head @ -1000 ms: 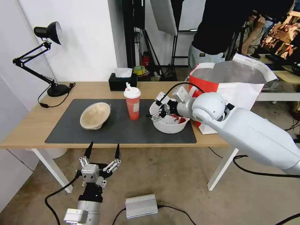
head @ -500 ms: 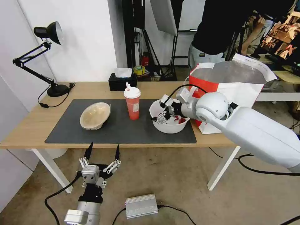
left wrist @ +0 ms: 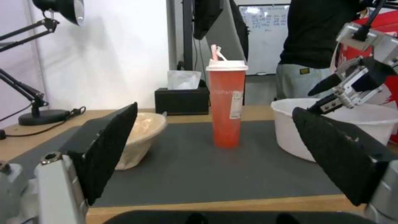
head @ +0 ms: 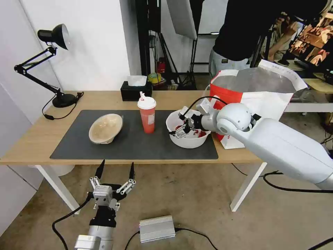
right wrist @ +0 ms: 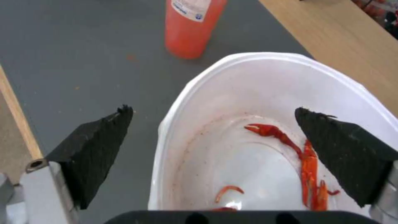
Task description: Pick up the trash from the table and place it into the takeout bag.
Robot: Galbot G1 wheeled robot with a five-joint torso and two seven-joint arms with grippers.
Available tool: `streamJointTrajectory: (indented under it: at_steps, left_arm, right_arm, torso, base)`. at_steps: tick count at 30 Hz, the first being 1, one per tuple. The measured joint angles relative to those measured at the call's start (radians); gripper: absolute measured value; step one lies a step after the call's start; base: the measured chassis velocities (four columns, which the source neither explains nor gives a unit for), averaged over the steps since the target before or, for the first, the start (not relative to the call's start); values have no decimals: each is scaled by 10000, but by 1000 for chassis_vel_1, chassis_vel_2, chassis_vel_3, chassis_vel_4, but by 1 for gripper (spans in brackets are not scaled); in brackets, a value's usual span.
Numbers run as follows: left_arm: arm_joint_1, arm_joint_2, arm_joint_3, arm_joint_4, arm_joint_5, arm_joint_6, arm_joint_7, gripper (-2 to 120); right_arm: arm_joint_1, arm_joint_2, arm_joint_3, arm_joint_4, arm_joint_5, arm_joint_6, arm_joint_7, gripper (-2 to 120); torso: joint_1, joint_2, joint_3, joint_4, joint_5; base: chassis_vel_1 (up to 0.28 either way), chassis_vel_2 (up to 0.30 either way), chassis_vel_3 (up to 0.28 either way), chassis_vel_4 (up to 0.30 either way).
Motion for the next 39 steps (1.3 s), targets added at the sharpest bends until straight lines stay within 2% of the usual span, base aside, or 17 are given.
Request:
streamJointTrajectory:
  at_steps: [13, 27, 39]
  left_arm:
    - [-53, -11, 37, 103, 18, -19, -8, 100]
    - [-80, -79, 215, 226, 93, -43, -18, 100]
    - [-63, -81, 208, 244, 94, -88, -26, 100]
  right_arm:
    - [-291, 41, -92, 5, -5, 0, 115, 100]
    - [-562, -428, -140, 53, -411, -1, -324, 100]
    - [-445, -428, -305, -310, -653, 0, -584, 100]
  torso:
    - [0, 0, 0, 1, 0]
    - [0, 0, 0, 0, 0]
    - [0, 0, -1, 0, -1]
  base:
    - [0, 0, 0, 0]
    - [0, 0, 0, 0]
    - [0, 0, 0, 0]
